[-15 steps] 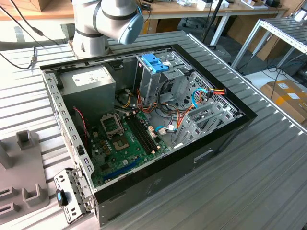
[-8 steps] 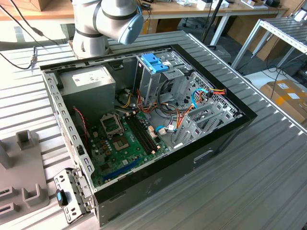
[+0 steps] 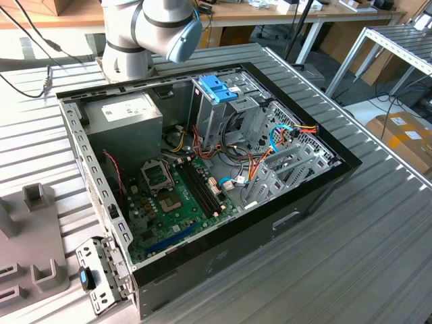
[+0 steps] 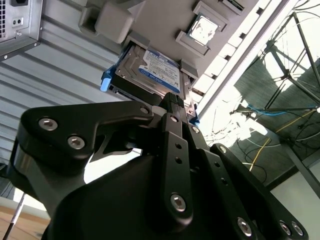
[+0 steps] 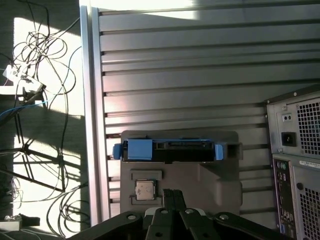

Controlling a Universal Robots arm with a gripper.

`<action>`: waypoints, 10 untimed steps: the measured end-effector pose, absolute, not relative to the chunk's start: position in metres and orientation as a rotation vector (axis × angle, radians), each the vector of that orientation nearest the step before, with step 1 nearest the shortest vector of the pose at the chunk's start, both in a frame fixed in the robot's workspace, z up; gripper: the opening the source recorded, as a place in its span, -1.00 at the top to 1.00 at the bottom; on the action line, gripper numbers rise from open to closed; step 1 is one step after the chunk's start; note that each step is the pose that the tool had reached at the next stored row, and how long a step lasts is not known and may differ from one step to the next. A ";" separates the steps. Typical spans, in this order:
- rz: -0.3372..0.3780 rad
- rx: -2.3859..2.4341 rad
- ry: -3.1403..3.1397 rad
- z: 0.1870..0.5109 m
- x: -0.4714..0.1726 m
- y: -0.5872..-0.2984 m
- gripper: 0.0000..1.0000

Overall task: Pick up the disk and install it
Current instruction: 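Reach for the disk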

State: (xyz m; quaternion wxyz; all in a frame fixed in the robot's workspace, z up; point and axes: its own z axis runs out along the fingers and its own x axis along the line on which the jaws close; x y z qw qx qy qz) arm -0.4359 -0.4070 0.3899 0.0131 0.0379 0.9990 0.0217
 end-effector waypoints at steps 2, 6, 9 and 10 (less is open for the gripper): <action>0.068 0.118 3.112 0.390 -0.435 -0.407 0.79; 0.068 0.118 3.112 0.390 -0.432 -0.407 0.79; 0.068 0.118 3.113 0.390 -0.431 -0.407 0.79; 0.068 0.118 3.113 0.390 -0.430 -0.407 0.79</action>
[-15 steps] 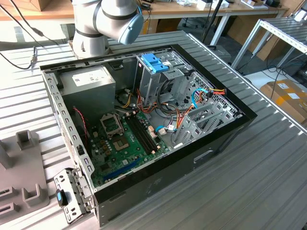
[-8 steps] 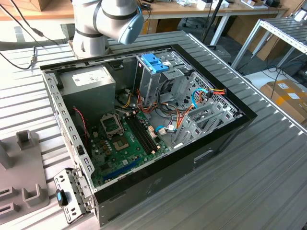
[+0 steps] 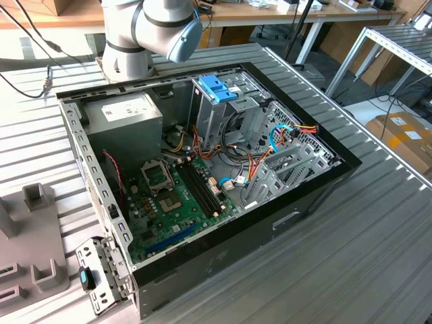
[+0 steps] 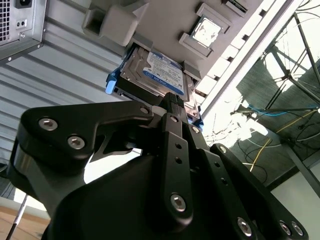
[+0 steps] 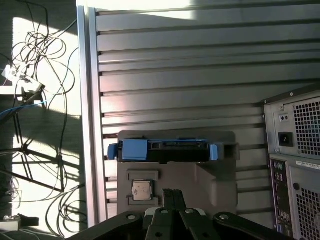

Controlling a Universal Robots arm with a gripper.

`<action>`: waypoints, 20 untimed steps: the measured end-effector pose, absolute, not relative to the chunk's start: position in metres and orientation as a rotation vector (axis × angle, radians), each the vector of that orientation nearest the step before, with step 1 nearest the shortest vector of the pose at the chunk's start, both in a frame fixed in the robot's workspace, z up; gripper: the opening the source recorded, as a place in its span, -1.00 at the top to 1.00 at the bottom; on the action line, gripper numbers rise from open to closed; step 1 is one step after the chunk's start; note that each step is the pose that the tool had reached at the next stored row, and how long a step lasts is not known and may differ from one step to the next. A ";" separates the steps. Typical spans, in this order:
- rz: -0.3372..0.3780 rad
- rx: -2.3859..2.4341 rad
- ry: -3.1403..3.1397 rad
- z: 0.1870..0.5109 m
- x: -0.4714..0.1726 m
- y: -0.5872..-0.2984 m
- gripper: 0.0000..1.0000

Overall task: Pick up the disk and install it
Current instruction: 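Reach for the disk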

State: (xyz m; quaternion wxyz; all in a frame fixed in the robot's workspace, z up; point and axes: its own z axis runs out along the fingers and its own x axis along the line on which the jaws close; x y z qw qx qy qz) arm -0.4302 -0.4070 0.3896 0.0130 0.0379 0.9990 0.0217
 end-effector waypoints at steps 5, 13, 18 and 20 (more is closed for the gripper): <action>0.068 0.118 3.113 0.389 -0.427 -0.407 0.79; 0.068 0.118 3.113 0.389 -0.421 -0.407 0.79; 0.068 0.118 3.113 0.389 -0.418 -0.407 0.79; 0.068 0.118 3.113 0.389 -0.418 -0.407 0.79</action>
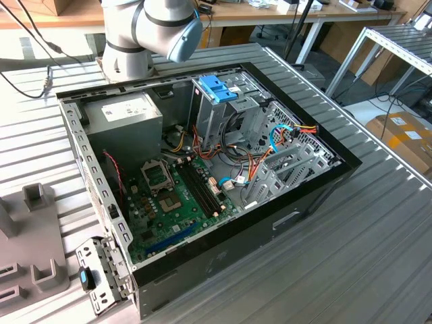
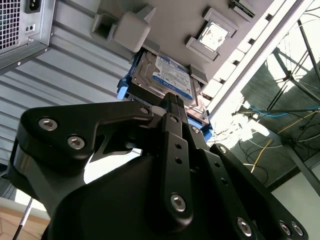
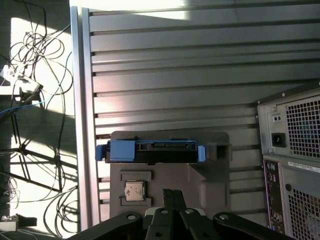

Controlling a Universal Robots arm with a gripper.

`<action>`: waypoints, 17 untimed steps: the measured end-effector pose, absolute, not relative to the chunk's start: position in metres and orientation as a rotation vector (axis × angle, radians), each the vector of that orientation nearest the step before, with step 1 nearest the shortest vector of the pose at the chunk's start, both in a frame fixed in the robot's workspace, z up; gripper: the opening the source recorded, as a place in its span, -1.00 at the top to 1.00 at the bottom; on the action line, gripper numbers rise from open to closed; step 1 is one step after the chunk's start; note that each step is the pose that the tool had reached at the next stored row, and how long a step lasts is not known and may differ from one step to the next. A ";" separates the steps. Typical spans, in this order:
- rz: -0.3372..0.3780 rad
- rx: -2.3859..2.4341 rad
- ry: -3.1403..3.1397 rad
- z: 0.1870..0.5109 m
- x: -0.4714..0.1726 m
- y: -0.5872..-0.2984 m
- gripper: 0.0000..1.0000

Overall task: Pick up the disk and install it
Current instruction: 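Reach for the disk, then pick up the disk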

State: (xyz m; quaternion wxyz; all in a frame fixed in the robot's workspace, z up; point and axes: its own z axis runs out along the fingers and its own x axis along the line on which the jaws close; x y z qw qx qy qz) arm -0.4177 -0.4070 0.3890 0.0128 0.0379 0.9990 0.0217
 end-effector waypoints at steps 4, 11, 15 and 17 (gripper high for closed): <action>0.068 0.118 3.113 0.389 -0.417 -0.407 0.79; 0.068 0.118 3.113 0.389 -0.417 -0.407 0.79; 0.068 0.114 3.113 0.389 -0.417 -0.407 0.79; 0.068 0.106 3.114 0.389 -0.417 -0.407 0.79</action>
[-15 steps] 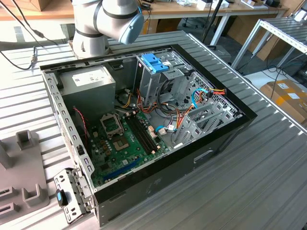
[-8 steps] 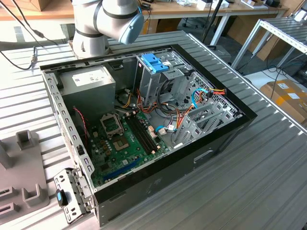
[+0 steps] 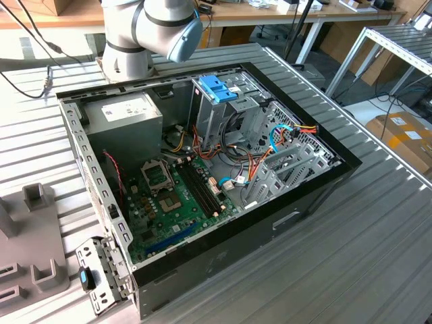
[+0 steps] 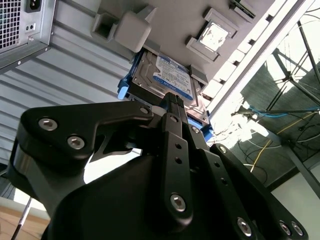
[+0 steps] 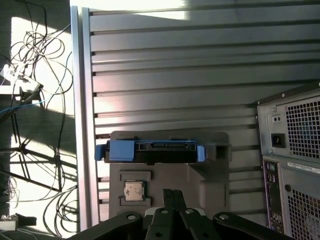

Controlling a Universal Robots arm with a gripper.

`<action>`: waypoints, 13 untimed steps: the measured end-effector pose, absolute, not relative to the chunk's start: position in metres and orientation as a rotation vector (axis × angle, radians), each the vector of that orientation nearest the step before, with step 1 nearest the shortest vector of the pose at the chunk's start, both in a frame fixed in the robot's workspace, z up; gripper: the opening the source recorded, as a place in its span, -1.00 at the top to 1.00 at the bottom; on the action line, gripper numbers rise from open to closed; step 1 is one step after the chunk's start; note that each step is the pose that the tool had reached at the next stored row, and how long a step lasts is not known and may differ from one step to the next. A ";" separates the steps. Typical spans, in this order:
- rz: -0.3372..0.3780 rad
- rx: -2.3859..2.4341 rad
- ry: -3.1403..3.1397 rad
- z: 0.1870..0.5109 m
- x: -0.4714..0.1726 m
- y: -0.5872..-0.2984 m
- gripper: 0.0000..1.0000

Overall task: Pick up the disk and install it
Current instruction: 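Pick up the disk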

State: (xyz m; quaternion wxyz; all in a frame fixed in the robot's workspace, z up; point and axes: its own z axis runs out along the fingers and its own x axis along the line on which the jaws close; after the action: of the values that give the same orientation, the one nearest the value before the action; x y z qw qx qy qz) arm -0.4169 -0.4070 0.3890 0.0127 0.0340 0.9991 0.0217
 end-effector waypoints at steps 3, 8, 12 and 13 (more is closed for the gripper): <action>0.068 0.072 3.115 0.389 -0.417 -0.407 0.79; 0.069 0.013 3.117 0.389 -0.417 -0.407 0.79; 0.069 -0.028 3.117 0.389 -0.417 -0.407 0.79; 0.070 -0.035 3.117 0.389 -0.417 -0.407 0.79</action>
State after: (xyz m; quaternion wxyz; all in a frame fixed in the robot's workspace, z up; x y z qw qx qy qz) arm -0.4169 -0.4070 0.3890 0.0117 -0.0113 0.9996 0.0223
